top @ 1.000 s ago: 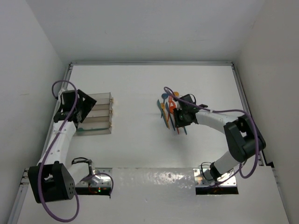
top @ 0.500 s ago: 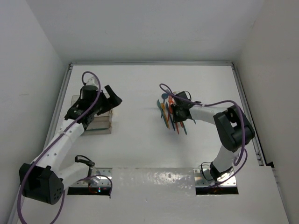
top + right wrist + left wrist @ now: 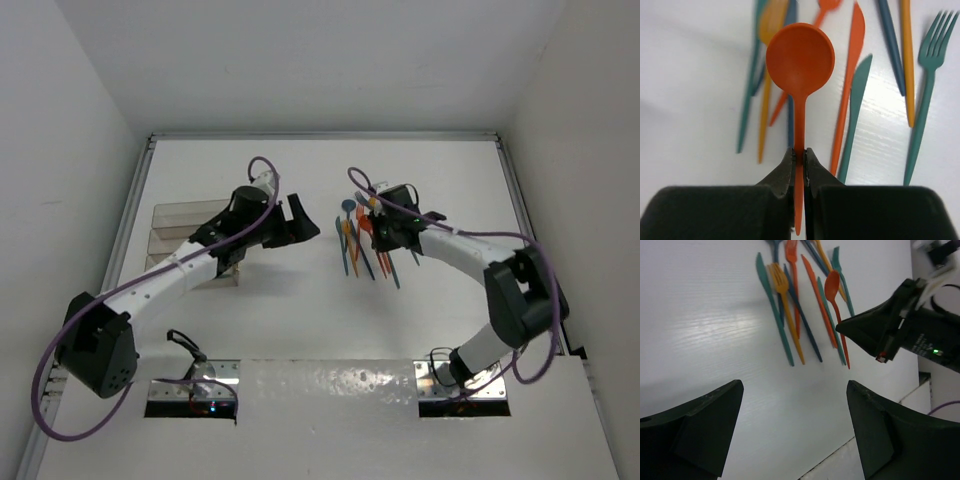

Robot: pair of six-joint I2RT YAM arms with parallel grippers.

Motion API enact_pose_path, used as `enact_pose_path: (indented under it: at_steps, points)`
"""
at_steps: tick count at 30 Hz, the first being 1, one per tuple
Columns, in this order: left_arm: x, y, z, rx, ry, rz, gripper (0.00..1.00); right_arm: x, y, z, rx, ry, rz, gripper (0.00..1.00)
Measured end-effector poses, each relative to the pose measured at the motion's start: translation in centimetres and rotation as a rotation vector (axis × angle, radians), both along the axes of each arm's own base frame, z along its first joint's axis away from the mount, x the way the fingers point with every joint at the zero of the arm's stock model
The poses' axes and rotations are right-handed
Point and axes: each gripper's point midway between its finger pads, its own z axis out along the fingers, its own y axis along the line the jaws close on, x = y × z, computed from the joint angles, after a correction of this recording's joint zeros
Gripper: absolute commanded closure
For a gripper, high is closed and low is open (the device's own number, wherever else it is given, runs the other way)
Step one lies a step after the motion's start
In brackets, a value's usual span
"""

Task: Sort the eating utensils into containers

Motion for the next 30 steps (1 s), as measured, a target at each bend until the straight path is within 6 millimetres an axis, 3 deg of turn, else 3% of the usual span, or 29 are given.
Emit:
enact_pose_path:
  at_steps: [5, 10, 15, 18, 22, 25, 28, 30]
  points:
    - [-0.1, -4.7, 0.8, -0.052, -0.022, -0.108, 0.19, -0.1, 1.6, 7.2, 0.128, -0.143, 0.069, 1.00]
    - [-0.1, -9.3, 2.2, -0.113, -0.060, -0.194, 0.23, -1.8, 2.8, 10.6, 0.220, -0.184, 0.135, 1.00]
    - [0.5, -12.3, 2.7, -0.148, -0.071, -0.226, 0.30, -3.3, 3.7, 12.1, 0.281, -0.174, 0.184, 1.00]
    - [1.1, -12.9, 2.3, -0.147, -0.061, -0.211, 0.35, -3.7, 3.3, 12.2, 0.282, -0.165, 0.172, 1.00]
    - [1.9, -13.7, 2.1, -0.148, -0.055, -0.186, 0.50, -4.4, 4.0, 12.7, 0.313, -0.156, 0.201, 1.00]
    - [2.0, -14.3, 1.9, -0.151, -0.048, -0.174, 0.52, -4.8, 4.2, 13.1, 0.326, -0.160, 0.215, 1.00]
    - [2.1, -14.4, 1.6, -0.157, -0.031, -0.153, 0.63, -4.8, 4.2, 13.5, 0.333, -0.168, 0.217, 1.00]
    - [2.2, -14.4, 1.6, -0.164, -0.023, -0.138, 0.76, -4.9, 4.2, 13.6, 0.336, -0.171, 0.217, 1.00]
